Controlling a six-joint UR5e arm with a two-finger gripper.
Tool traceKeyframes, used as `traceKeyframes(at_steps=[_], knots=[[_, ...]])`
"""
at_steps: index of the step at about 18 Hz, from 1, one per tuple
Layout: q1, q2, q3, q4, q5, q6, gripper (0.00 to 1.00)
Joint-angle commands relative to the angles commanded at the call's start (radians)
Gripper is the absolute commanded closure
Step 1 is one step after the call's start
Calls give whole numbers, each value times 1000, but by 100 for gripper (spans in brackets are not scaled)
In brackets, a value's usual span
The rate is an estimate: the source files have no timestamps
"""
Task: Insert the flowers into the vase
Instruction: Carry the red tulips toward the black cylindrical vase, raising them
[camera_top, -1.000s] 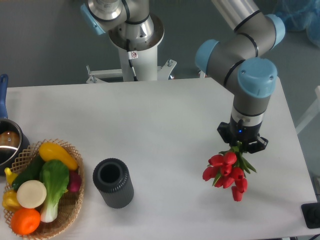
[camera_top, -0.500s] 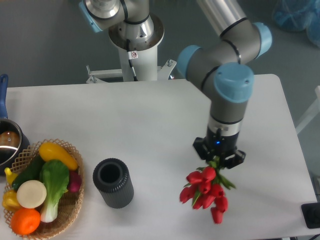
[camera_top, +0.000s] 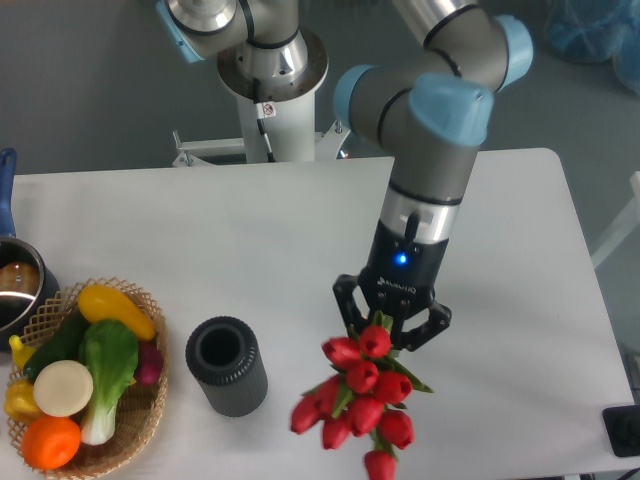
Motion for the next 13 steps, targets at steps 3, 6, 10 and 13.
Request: traceKeyframes(at_steps=[3, 6, 10, 13], knots=[[6, 0, 9, 20, -11, -2, 100], [12, -8, 19, 58, -46, -52, 100], [12, -5, 14, 64, -112, -106, 100], [0, -8, 8, 64, -236, -106, 96]])
